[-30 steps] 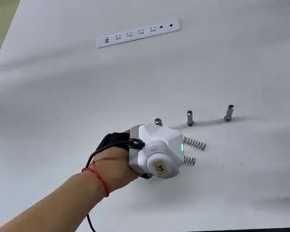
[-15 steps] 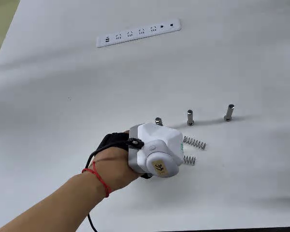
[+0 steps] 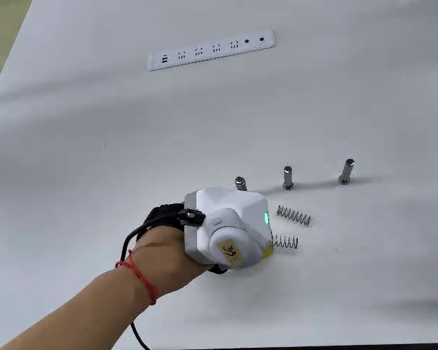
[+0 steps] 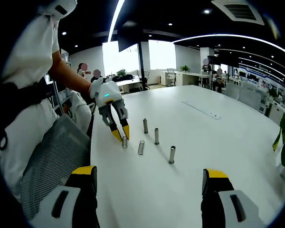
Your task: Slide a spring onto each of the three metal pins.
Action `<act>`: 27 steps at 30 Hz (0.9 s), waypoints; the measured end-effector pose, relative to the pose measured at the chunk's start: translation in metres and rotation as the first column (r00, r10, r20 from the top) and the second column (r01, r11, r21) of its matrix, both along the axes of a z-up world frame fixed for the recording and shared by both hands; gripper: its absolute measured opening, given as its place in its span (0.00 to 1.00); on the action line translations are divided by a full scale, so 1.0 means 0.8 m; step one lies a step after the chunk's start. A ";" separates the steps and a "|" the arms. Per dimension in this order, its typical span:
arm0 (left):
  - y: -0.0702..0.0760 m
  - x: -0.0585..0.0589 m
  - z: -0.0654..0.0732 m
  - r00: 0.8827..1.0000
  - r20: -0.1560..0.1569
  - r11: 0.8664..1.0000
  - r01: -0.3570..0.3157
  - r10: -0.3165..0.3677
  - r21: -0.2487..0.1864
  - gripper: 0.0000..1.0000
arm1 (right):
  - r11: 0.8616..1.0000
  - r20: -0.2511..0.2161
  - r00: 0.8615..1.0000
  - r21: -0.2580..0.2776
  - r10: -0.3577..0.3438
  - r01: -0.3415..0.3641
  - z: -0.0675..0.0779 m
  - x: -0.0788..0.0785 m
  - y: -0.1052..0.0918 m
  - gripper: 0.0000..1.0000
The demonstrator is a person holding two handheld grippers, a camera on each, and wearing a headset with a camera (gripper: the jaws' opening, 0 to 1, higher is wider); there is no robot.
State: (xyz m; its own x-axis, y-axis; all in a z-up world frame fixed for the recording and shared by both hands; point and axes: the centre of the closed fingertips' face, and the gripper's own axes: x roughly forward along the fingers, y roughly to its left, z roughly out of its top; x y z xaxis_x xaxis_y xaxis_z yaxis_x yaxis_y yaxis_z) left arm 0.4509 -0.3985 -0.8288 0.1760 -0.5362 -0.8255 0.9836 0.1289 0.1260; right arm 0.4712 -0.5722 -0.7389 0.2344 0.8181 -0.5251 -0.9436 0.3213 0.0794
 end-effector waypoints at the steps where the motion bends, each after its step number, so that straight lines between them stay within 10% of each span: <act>1: -0.001 0.000 0.005 1.000 0.002 1.000 -0.012 0.012 -0.016 0.07 | 1.000 0.004 1.000 0.002 0.003 -0.003 0.004 0.000 0.002 0.92; 6: -0.012 0.003 0.028 0.996 -0.015 0.988 -0.092 0.090 -0.128 0.07 | 1.000 0.025 0.999 0.010 0.024 -0.024 0.022 0.001 0.015 0.91; 14: -0.034 0.012 0.082 0.983 -0.036 0.933 -0.182 0.180 -0.311 0.07 | 0.996 0.054 0.995 0.024 0.089 -0.090 0.060 -0.002 0.052 0.82; 27: -0.064 0.018 0.159 0.967 -0.075 0.811 -0.246 0.244 -0.531 0.07 | 0.982 0.031 0.981 0.010 0.190 -0.191 0.096 -0.007 0.110 0.43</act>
